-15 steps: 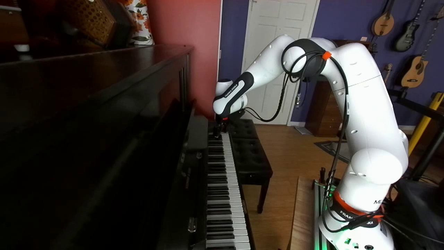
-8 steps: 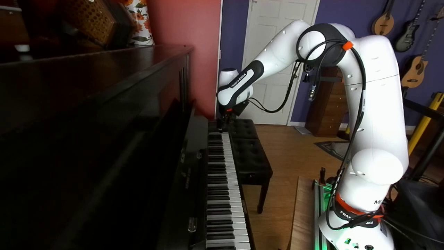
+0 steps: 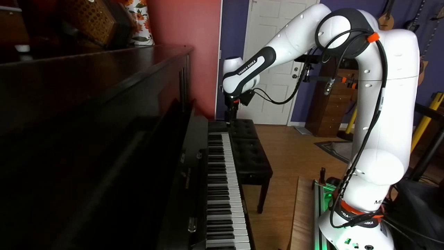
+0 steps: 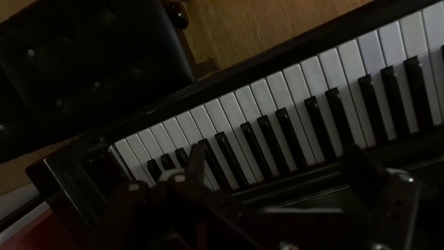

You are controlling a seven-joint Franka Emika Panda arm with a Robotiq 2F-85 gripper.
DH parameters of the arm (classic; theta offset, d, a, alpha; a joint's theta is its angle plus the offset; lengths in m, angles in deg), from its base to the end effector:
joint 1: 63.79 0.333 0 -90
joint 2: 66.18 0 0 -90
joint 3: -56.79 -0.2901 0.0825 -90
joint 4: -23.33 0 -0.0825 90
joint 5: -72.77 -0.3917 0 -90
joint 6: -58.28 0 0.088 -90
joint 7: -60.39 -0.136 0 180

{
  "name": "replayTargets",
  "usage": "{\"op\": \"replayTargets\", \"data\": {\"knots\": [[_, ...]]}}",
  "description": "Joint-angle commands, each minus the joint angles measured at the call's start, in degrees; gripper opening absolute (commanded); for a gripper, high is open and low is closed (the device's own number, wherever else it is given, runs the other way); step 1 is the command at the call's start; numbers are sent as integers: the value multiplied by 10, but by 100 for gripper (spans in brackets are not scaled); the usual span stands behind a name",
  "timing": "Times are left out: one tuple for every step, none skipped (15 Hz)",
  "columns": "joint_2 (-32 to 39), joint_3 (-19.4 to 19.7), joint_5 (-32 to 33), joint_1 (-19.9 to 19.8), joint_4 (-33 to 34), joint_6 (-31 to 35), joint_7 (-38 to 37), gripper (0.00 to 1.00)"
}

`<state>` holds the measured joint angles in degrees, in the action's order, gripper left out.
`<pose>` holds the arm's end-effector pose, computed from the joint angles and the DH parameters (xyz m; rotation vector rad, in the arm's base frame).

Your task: Push the right most c sharp key on the piano

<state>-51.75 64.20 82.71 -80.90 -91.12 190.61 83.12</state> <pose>0.5482 -0.2570 0.2832 2.9645 0.1289 -0.0151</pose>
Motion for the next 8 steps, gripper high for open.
{"op": "replayTargets", "data": {"knots": [[-8, 10, -3, 9, -2, -15, 6, 100], [-12, 10, -3, 10, -2, -18, 7, 100], [-12, 10, -3, 10, 0, -18, 7, 100], [-12, 10, -3, 10, 0, -18, 7, 100], [-11, 10, -3, 10, 0, -18, 7, 100], [-10, 10, -3, 10, 0, -18, 7, 100], [-10, 10, -3, 11, 0, -18, 7, 100], [-10, 10, -3, 11, 0, -18, 7, 100]]}}
